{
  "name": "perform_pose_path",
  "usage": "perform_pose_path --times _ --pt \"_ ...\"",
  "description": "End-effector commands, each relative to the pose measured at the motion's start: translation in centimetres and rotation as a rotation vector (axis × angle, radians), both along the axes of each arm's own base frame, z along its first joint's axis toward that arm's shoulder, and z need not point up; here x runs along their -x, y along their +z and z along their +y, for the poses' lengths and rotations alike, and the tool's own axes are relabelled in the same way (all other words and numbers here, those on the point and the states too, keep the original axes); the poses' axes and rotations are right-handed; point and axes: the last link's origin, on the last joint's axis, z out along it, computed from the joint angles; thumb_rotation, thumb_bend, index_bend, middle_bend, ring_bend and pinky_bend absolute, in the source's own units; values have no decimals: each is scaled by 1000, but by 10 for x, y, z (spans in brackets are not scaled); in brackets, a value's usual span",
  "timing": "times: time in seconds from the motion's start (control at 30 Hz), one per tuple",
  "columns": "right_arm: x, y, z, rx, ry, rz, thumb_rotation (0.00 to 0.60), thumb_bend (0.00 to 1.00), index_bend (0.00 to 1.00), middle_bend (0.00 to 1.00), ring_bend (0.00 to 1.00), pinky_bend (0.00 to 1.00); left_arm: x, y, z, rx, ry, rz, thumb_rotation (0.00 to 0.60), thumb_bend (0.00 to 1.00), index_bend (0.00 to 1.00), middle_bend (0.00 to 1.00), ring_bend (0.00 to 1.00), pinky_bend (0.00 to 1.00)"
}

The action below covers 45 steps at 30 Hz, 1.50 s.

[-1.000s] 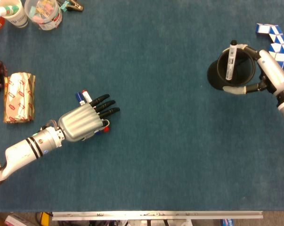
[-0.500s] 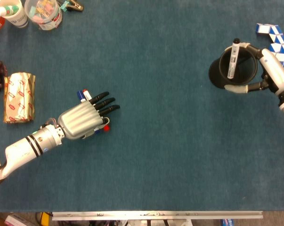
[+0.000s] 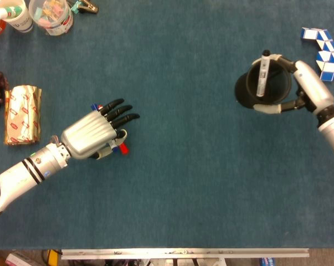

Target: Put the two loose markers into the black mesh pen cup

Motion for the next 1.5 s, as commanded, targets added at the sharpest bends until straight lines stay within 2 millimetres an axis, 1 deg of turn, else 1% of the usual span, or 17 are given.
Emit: perform_pose_path --times 0.03,0.33,0.6,0.87,1.0,1.2,1.5 --pt "-7 -6 -1 -7 17 -6 600 260 422 413 312 255 -14 19 10 -10 78 -103 600 298 572 131 46 0" --pt "-31 -29 -5 -42 81 -6 600 260 422 413 312 255 -40 57 28 -26 214 -271 600 298 572 138 46 0" --pt "-51 -51 -9 -61 132 1 600 260 422 413 312 255 -56 83 32 3 325 -405 600 298 573 144 46 0" --pt "-61 -70 -15 -83 164 38 600 261 422 413 312 255 -66 106 33 26 425 -522 600 299 574 144 46 0" --pt "-69 -84 -19 -89 178 51 600 261 422 413 312 255 -74 117 33 48 468 -582 600 298 574 144 46 0" --pt "-87 -103 -25 -91 201 60 600 261 422 413 312 255 -84 128 31 86 505 -651 600 298 574 144 44 0" --pt "-113 -133 -35 -99 192 51 600 262 422 413 312 255 -95 129 28 161 561 -711 600 299 576 143 41 0"
